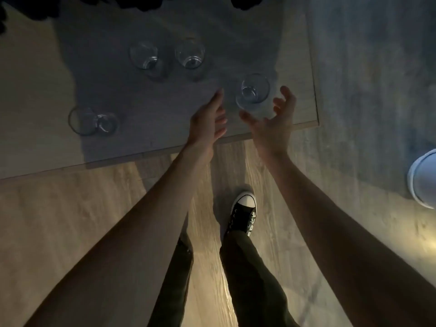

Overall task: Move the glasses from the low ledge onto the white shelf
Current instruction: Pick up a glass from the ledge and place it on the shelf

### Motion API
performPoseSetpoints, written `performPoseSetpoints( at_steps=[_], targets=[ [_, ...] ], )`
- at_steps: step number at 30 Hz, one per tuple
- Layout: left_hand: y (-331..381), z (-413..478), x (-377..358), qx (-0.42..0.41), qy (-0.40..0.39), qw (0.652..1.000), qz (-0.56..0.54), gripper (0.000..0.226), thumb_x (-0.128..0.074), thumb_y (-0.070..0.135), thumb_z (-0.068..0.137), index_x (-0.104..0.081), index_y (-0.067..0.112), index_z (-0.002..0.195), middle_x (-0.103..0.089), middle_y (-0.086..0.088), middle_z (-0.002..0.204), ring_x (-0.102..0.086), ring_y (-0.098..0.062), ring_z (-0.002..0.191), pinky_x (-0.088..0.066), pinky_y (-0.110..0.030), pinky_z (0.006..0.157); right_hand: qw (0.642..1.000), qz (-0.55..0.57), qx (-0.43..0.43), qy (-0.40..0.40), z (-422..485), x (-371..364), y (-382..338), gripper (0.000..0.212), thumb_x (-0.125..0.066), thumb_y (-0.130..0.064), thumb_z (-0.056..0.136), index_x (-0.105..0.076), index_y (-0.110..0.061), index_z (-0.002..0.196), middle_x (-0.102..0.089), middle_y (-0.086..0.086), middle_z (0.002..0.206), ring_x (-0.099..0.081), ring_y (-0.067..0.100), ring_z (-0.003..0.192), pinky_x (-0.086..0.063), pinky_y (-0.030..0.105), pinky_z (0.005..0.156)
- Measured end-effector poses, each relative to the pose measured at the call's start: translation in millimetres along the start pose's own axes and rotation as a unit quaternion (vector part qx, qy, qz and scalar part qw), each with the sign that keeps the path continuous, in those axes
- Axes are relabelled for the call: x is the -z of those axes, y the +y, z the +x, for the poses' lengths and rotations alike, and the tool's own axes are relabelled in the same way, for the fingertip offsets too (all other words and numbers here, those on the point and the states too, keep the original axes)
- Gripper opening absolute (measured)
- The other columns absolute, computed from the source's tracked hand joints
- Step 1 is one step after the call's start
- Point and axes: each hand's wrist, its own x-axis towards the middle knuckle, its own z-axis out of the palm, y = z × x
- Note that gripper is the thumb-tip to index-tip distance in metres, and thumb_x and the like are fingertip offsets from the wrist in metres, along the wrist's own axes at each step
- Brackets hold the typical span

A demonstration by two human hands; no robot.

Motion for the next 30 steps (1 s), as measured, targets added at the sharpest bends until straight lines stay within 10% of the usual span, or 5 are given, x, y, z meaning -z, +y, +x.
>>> performPoseSetpoints(
  at_steps=[13,19,30],
  targets=[
    [11.4,16.2,-14.2,0.037,-0.011,0.989,-0.141,0.064,-0.05,0.059,0.095,-0.061,0.01,0.134,-0.069,-0.011,0.126,-0.066,-0.023,0.113,-0.051,-0.038,0.102,0.982,-0.068,0.169,-0.045,27.1,-6.5,-17.7,0.062,-0.09,-0.022,0.074,-0.065,-0.005,0.128,-0.074,0.001,0.121,-0.07,0.011,0.106,-0.056,0.02,0.086],
    [31.6,-26.2,-11.8,0.023,-0.012,0.976,-0.216,0.056,-0.055,0.052,0.095,-0.069,0.005,0.121,-0.077,-0.01,0.103,-0.069,-0.031,0.109,-0.04,-0.048,0.111,0.953,-0.081,0.249,-0.156,-4.9,10.2,-53.0,0.055,-0.085,-0.009,0.072,-0.066,-0.007,0.124,-0.072,0.003,0.12,-0.071,0.019,0.11,-0.058,0.043,0.09],
    [90.5,-183.0,48.3,-0.054,-0.011,0.962,-0.268,0.026,-0.063,0.034,0.093,-0.08,0.014,0.091,-0.077,-0.003,0.09,-0.07,-0.02,0.088,-0.05,-0.036,0.085,0.9,-0.129,0.288,-0.302,-95.9,44.9,-194.9,0.055,-0.083,-0.028,0.076,-0.065,-0.019,0.128,-0.072,-0.009,0.121,-0.069,0.004,0.108,-0.052,0.013,0.088]
  ],
)
